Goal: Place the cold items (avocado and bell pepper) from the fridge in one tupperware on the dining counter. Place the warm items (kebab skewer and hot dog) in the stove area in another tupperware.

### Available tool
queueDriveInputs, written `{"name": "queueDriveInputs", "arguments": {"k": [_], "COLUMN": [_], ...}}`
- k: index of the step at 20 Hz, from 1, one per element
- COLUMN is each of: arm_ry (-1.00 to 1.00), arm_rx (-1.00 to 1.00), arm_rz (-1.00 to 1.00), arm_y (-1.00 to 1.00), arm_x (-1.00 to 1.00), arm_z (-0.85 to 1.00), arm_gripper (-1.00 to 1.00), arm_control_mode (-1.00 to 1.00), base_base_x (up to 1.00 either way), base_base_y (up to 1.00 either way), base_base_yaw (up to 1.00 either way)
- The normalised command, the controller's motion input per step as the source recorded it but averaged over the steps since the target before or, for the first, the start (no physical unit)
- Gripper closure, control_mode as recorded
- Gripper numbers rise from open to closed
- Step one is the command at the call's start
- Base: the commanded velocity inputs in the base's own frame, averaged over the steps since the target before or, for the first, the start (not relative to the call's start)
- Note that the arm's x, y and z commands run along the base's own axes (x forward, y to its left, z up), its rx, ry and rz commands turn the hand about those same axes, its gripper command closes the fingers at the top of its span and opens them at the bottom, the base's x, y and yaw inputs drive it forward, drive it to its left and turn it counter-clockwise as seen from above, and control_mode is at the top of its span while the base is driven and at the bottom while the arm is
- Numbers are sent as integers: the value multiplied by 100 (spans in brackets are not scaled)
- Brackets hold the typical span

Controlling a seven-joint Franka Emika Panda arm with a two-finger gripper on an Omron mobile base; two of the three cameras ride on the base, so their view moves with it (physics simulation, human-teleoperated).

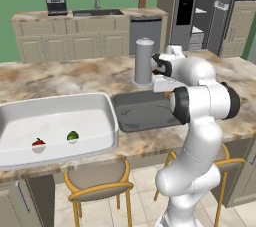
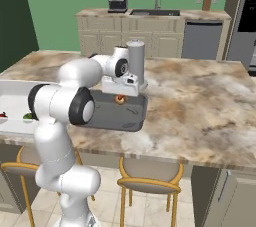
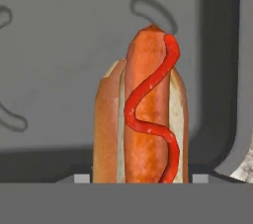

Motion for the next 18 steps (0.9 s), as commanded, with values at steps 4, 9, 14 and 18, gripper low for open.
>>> {"name": "queueDriveInputs", "arguments": {"k": [4, 9, 14, 18], "arm_ry": [-4, 0, 7, 7], "arm_rx": [-5, -1, 2, 4], "arm_rz": [0, 0, 0, 0], "arm_y": [0, -1, -20, -26], "arm_x": [58, 49, 38, 26], "arm_z": [-44, -69, -48, -37], "arm_gripper": [100, 100, 100, 100], "arm_control_mode": [-100, -100, -100, -100], "base_base_x": [0, 0, 0, 0], "base_base_y": [0, 0, 0, 0], "base_base_yaw": [0, 0, 0, 0]}}
